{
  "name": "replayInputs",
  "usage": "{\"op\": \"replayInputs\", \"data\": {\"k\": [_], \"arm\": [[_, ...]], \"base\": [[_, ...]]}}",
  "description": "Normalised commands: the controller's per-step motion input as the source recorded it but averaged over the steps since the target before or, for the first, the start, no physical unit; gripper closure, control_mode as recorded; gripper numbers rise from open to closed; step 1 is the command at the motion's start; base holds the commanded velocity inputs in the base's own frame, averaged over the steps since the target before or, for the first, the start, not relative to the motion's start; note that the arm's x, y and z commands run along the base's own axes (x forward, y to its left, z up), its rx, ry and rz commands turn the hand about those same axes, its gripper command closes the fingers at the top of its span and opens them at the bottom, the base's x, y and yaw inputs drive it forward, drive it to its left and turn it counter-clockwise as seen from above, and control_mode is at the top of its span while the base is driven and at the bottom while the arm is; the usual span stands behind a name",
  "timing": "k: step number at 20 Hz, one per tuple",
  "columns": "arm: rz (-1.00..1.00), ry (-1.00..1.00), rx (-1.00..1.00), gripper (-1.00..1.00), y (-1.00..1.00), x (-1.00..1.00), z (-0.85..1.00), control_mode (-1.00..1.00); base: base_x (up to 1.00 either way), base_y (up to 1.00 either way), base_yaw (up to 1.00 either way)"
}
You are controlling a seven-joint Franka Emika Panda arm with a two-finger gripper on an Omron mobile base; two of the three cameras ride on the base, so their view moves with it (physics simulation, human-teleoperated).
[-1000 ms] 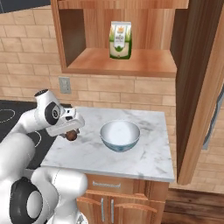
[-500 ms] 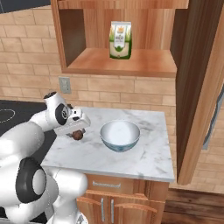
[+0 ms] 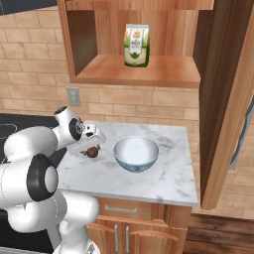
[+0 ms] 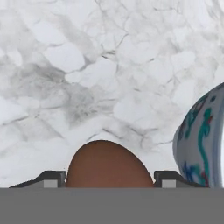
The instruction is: Pick the egg and butter from the fridge and place them by the bowl for mixing.
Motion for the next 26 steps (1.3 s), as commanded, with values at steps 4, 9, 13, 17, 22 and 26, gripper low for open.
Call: {"op": "replayInputs", "data": {"k": [4, 9, 13, 17, 22, 26], "arm": [[0.01, 0.0, -0.02, 1.0, -0.11, 0.26, -0.19, -1.0], [0.03, 0.0, -0.01, 1.0, -0.15, 0.19, -0.2, -1.0], [0.03, 0.0, -0.01, 1.0, -0.14, 0.24, -0.18, -1.0], [0.02, 0.0, -0.02, 1.0, -0.08, 0.23, -0.16, -1.0], [0.04, 0.0, -0.03, 1.0, -0.01, 0.14, -0.13, -1.0], [0.07, 0.0, -0.02, 1.0, -0.01, 0.01, -0.1, -1.0]], "base": [[0.0, 0.0, 0.0], [0.0, 0.0, 0.0], [0.0, 0.0, 0.0], [0.0, 0.0, 0.0], [0.0, 0.0, 0.0], [0.0, 0.0, 0.0]]}}
